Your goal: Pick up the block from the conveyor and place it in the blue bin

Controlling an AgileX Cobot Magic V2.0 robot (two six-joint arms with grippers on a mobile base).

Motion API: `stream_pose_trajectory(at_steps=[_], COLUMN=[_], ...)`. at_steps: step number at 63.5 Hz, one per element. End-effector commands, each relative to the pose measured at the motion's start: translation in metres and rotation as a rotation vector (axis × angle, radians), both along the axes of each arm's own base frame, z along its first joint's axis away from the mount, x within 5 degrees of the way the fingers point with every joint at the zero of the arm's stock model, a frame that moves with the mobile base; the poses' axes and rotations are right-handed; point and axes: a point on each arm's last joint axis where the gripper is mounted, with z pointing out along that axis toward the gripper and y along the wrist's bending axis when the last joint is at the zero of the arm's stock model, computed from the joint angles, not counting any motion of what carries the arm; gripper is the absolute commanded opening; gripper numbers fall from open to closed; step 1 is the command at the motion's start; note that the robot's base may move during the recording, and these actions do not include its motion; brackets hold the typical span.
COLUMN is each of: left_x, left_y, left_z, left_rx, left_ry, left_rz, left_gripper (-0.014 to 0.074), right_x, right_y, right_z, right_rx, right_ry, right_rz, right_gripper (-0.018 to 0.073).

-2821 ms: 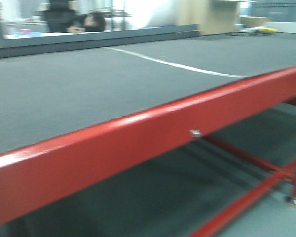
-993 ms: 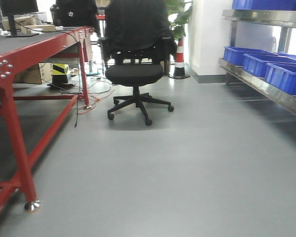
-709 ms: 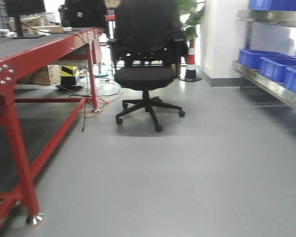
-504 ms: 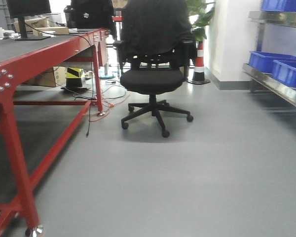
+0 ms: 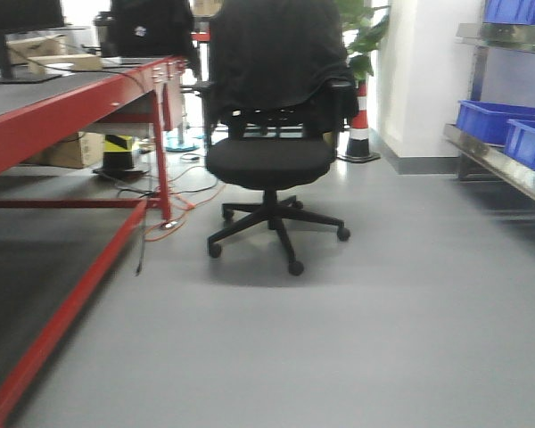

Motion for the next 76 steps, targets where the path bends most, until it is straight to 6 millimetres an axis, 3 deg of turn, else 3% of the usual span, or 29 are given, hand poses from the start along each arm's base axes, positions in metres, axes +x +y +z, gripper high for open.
stream_pose_trajectory(at_steps=[1,76], left_x=[-0.0003,-0.0003], left_y=[-0.0004,-0.0004], left_z=[0.0016,0.0016], left_rx=[-0.009,-0.009], left_ry=[-0.023,-0.023], left_rz=[-0.008,-0.008], left_gripper=[-0.0111,-0.0111], right_x=[-0.0007,-0.0007], right_y=[-0.0004,-0.0004], right_z=[0.0045,0.0045], right_rx=[-0.005,-0.005], right_ry=[-0.03,-0.03], right_rz=[-0.002,-0.002], right_gripper=[-0.0162,-0.0162])
